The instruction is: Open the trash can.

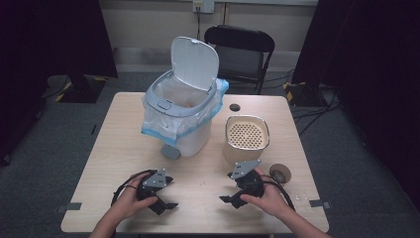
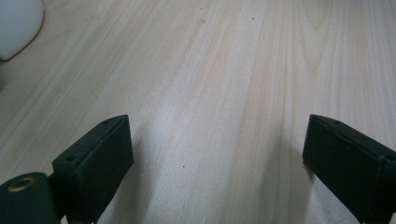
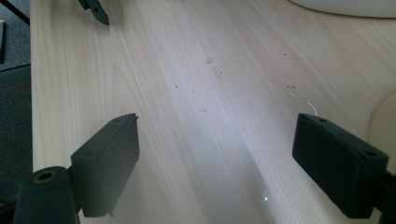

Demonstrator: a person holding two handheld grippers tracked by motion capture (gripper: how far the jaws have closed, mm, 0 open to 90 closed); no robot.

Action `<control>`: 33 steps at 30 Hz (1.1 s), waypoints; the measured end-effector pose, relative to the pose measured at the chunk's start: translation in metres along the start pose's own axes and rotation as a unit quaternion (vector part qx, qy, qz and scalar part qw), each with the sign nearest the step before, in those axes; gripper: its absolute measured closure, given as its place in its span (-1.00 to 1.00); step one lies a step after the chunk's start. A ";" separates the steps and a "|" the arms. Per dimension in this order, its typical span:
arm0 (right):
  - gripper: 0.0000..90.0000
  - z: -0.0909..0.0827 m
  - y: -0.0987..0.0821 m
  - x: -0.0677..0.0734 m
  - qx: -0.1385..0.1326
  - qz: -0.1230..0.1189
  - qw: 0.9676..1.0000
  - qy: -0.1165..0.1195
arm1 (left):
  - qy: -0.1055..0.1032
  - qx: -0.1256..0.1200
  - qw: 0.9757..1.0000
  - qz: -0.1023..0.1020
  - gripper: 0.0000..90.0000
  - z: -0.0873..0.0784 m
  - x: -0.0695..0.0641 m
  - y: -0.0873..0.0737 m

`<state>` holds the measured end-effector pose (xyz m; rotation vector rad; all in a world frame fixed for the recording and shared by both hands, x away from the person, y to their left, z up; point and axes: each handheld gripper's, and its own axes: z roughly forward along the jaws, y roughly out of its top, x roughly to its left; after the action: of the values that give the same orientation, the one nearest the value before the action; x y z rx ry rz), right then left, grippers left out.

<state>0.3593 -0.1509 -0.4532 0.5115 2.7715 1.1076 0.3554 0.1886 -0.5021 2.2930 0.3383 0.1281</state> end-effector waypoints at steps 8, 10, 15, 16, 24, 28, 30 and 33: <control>-0.68 -0.015 0.000 -0.002 0.008 -0.006 1.000 -0.004 | -0.002 -0.001 1.000 0.001 -0.84 0.000 0.000 0.000; -0.68 -0.019 -0.001 -0.004 0.010 -0.009 1.000 -0.001 | -0.002 -0.001 1.000 0.001 -0.84 0.000 0.000 0.000; -0.68 -0.031 0.001 -0.006 0.007 -0.011 1.000 -0.005 | -0.002 -0.001 1.000 0.001 -0.84 0.000 0.000 0.000; -0.68 -0.034 0.001 -0.007 0.006 -0.010 1.000 -0.006 | -0.002 -0.001 1.000 0.001 -0.84 0.000 0.000 0.000; -0.68 -0.056 0.000 -0.015 0.004 -0.001 1.000 -0.022 | -0.003 0.000 1.000 0.001 -0.85 0.001 0.000 0.000; -0.68 -0.062 -0.001 -0.018 0.006 -0.005 1.000 -0.027 | -0.003 0.001 1.000 0.001 -0.85 0.000 0.000 0.000; -0.68 -0.067 -0.001 -0.021 0.005 -0.006 1.000 -0.030 | -0.004 0.000 1.000 0.001 -0.85 0.001 0.000 0.000; -0.68 -0.076 -0.001 -0.024 0.002 -0.005 0.999 -0.038 | -0.004 0.000 1.000 0.001 -0.85 0.001 0.000 0.000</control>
<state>0.3646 -0.2093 -0.3994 0.5289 2.7079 1.0581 0.3551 0.1882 -0.5026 2.2926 0.3332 0.1206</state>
